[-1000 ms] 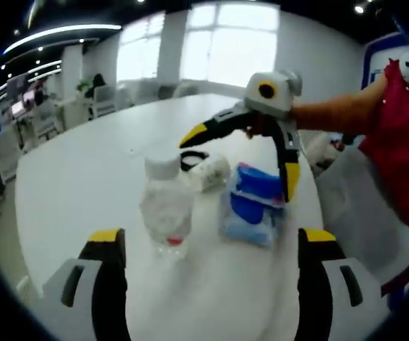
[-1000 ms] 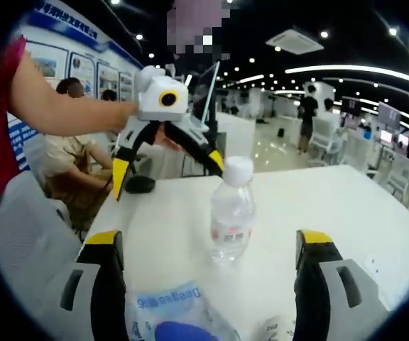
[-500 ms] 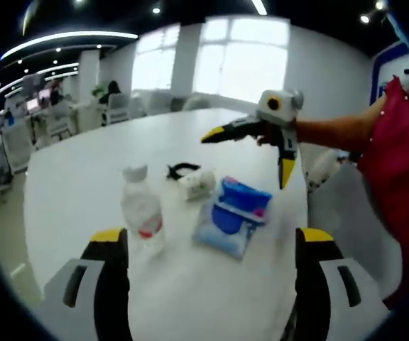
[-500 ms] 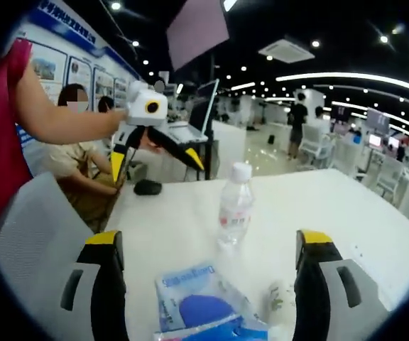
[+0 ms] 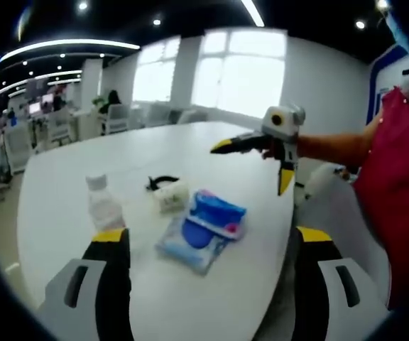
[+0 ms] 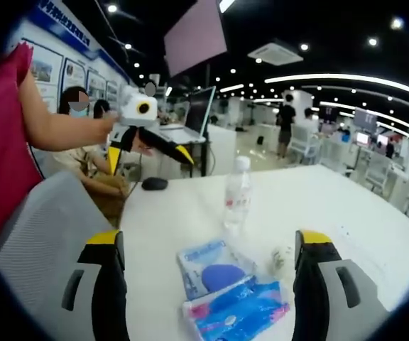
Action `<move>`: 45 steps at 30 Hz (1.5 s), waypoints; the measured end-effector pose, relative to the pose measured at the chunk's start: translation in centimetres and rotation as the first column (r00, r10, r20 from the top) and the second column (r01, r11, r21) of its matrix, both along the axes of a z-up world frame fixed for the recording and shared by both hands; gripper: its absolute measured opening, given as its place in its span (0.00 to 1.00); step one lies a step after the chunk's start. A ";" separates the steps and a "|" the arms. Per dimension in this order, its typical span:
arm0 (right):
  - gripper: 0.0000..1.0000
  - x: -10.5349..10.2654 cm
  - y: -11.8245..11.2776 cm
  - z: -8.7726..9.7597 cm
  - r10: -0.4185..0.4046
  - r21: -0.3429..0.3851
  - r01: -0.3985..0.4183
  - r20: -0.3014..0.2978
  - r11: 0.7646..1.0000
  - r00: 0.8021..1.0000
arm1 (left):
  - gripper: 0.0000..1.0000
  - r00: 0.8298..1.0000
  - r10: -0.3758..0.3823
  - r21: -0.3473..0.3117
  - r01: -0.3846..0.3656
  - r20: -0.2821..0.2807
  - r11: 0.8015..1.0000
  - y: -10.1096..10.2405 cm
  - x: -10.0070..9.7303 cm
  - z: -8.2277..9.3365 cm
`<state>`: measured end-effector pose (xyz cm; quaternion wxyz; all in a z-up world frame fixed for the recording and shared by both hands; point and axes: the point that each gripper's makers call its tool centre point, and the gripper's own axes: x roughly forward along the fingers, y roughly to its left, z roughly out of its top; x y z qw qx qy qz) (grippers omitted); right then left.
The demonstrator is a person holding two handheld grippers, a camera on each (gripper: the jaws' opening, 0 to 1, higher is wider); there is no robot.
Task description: Arrange the tabletop items into an orderly group along one side of the table until the central work area is clear of visible clutter.
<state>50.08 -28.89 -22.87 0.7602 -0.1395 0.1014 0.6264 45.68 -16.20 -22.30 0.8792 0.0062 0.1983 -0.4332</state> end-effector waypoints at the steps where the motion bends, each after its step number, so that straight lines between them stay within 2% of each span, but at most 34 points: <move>1: 0.98 -0.3 -0.3 0.0 -0.004 0.001 0.004 -0.002 1.000 1.000 | 0.92 1.000 0.001 -0.004 -0.001 0.001 1.000 -0.4 -0.3 0.0; 12: 0.96 -3.1 -3.6 -0.2 -0.044 0.023 0.045 -0.027 0.999 0.999 | 0.91 1.000 -0.002 -0.051 0.002 0.000 0.999 -4.2 -3.3 -0.1; 20: 0.95 -3.5 -5.4 -0.7 -0.082 0.027 0.084 -0.045 0.996 0.996 | 0.90 1.000 -0.023 -0.059 0.022 -0.016 0.998 -6.0 -4.0 -0.7; 28: 0.94 -2.8 -5.9 -1.3 -0.092 0.015 0.093 -0.049 0.996 0.995 | 0.89 0.999 -0.049 -0.052 0.049 -0.013 0.997 -7.1 -3.4 -0.7; 34: 0.92 -2.7 -5.8 -2.1 -0.083 -0.001 0.083 -0.053 0.997 0.995 | 0.87 0.997 -0.070 -0.044 0.069 -0.029 0.997 -7.8 -3.0 -1.5; 40: 0.88 -2.9 -6.0 -3.3 -0.080 -0.017 0.079 -0.078 0.997 0.994 | 0.82 0.995 -0.091 -0.010 0.091 -0.041 0.996 -8.2 -1.1 -2.0; 45: 0.87 -3.0 -6.2 -3.7 -0.086 -0.022 0.085 -0.089 0.996 0.992 | 0.79 0.990 -0.133 0.026 0.134 -0.047 0.991 -9.6 1.2 -2.5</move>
